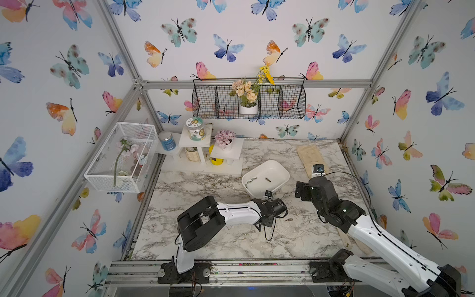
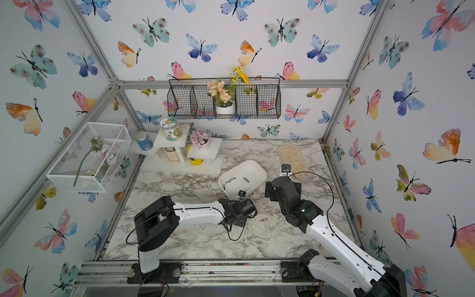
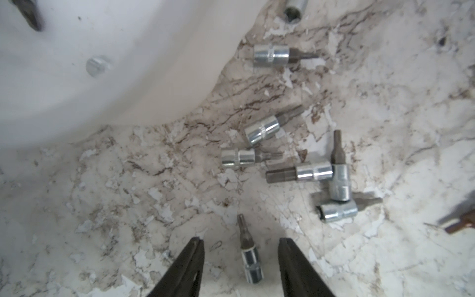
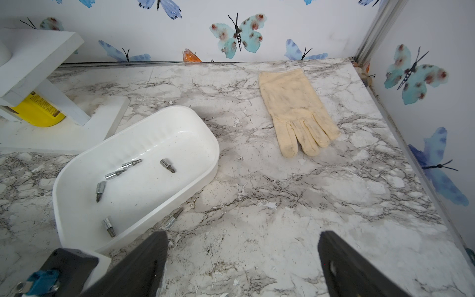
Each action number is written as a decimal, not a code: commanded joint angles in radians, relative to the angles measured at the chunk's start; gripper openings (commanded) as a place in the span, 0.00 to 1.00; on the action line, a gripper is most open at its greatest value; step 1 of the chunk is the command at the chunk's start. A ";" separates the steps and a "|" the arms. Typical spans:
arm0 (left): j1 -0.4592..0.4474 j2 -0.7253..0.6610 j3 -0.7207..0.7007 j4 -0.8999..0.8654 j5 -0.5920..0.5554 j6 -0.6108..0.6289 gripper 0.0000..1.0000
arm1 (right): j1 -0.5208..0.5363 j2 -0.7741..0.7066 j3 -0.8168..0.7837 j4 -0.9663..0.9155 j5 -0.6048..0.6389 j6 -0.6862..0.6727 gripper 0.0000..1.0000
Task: Put the bit on the desktop into the storage box
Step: Pick up the screwdriver bit from the center of the board.
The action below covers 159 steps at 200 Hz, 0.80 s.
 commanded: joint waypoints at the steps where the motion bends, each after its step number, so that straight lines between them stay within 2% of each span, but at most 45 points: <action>1: -0.002 -0.002 -0.024 -0.038 0.028 -0.006 0.47 | -0.003 -0.016 -0.018 -0.013 0.020 0.010 0.97; 65: -0.002 -0.022 -0.059 -0.040 0.035 -0.024 0.24 | -0.003 -0.012 -0.013 -0.008 0.016 0.008 0.97; 134: -0.001 -0.037 -0.081 -0.030 0.042 -0.028 0.10 | -0.003 -0.011 -0.010 -0.007 0.015 0.005 0.97; 159: -0.002 -0.051 -0.080 -0.026 0.032 -0.025 0.08 | -0.003 -0.010 -0.010 -0.005 0.016 0.003 0.97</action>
